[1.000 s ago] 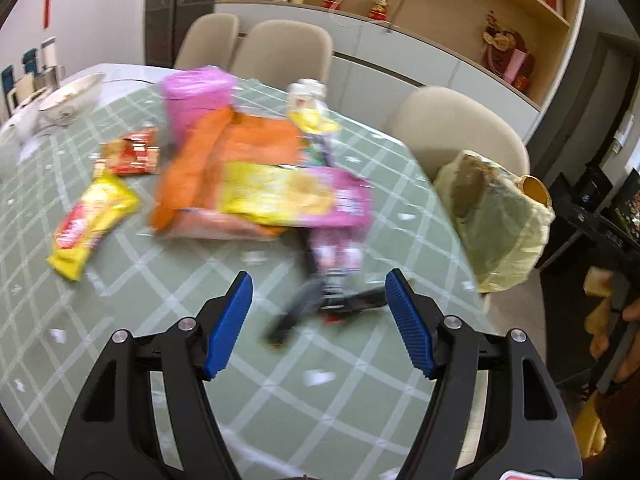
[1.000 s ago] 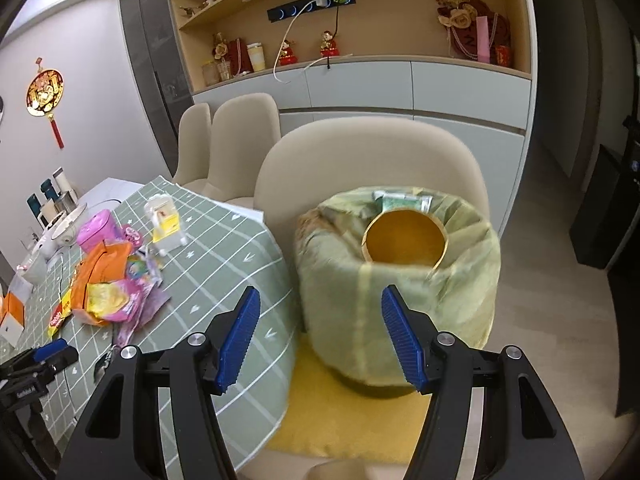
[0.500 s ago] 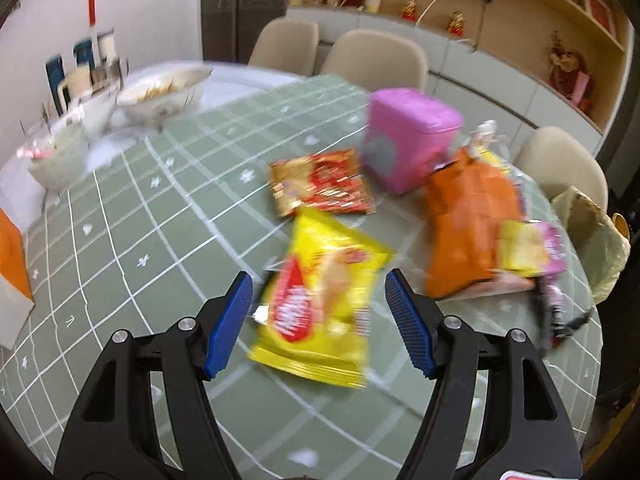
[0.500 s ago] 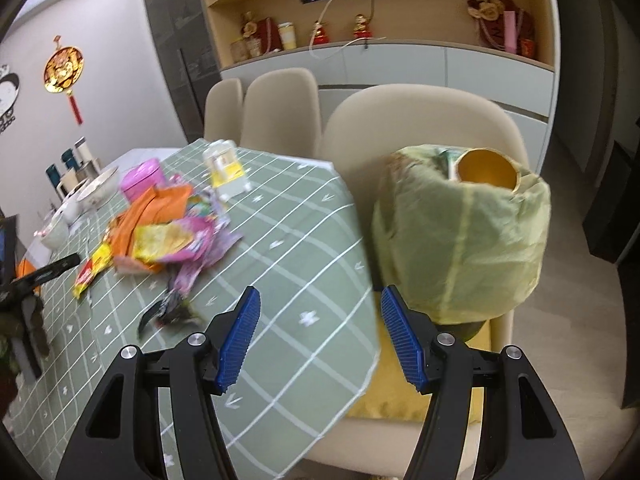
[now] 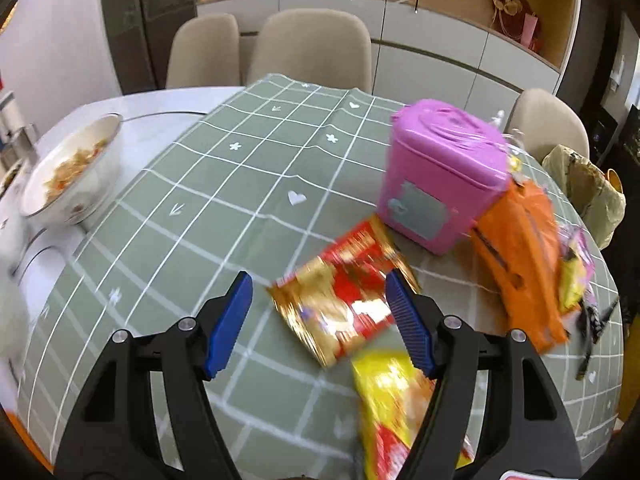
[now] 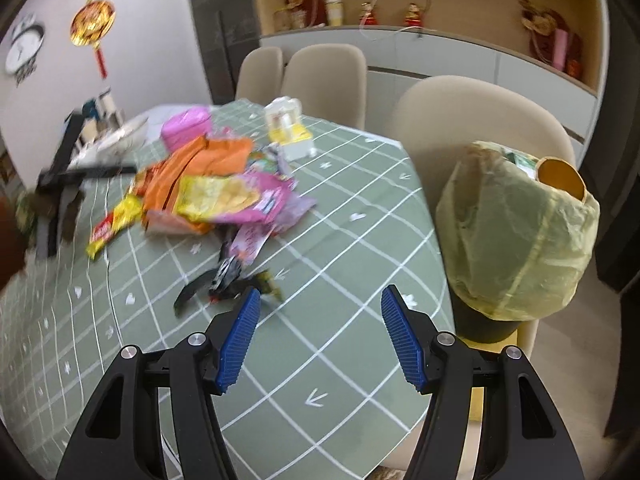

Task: Collect trash
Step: 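Grasp the red snack bag with the left tool while the right tool grasps the yellow snack bag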

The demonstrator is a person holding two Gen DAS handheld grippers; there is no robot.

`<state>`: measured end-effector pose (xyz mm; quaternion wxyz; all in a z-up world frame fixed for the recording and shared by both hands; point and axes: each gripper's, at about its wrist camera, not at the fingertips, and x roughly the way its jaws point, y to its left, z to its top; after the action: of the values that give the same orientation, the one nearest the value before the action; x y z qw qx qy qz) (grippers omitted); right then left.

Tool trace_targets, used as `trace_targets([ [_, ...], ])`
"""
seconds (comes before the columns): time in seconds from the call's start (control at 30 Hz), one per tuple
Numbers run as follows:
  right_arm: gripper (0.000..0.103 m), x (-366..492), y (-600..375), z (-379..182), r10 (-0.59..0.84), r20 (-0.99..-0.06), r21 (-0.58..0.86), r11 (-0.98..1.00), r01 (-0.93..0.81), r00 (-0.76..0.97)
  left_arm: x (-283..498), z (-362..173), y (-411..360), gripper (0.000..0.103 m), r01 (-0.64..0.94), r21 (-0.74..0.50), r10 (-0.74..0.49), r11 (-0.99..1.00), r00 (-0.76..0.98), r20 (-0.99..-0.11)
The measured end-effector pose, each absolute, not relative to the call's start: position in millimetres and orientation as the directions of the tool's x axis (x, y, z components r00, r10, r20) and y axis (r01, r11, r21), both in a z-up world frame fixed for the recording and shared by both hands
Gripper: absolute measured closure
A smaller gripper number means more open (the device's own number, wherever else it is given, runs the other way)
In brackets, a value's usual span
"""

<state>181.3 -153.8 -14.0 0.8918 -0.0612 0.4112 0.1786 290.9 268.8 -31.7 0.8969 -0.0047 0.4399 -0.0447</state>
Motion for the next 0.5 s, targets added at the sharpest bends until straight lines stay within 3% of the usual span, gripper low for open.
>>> trace_targets([
  [0.17, 0.043, 182.3, -154.7, -23.8, 0.239, -0.785, 0.038, 0.939, -0.341, 0.571, 309.7, -55.9, 262.8, 0.040, 0.185, -0.073, -0.160, 0.980, 0.511, -0.845],
  [0.2, 0.044, 182.1, -154.7, -24.7, 0.236, -0.786, 0.036, 0.940, -0.338, 0.571, 306.2, -55.0, 261.0, 0.054, 0.200, -0.084, -0.178, 0.976, 0.517, -0.837],
  [0.27, 0.044, 182.2, -150.3, -25.3, 0.237, -0.789, 0.038, 0.940, -0.340, 0.567, 301.4, -53.7, 261.7, 0.067, 0.175, -0.116, -0.191, 0.978, 0.512, -0.838],
  [0.3, 0.044, 182.5, -145.9, -25.1, 0.243, -0.790, 0.041, 0.937, -0.346, 0.563, 294.7, -51.2, 262.0, 0.080, 0.146, -0.119, -0.179, 0.982, 0.531, -0.828],
  [0.5, 0.044, 179.9, -99.0, -14.3, 0.306, -0.791, 0.069, 0.905, -0.419, 0.530, 238.5, -28.3, 271.4, 0.097, -0.050, -0.226, -0.147, 0.973, 0.619, -0.771],
])
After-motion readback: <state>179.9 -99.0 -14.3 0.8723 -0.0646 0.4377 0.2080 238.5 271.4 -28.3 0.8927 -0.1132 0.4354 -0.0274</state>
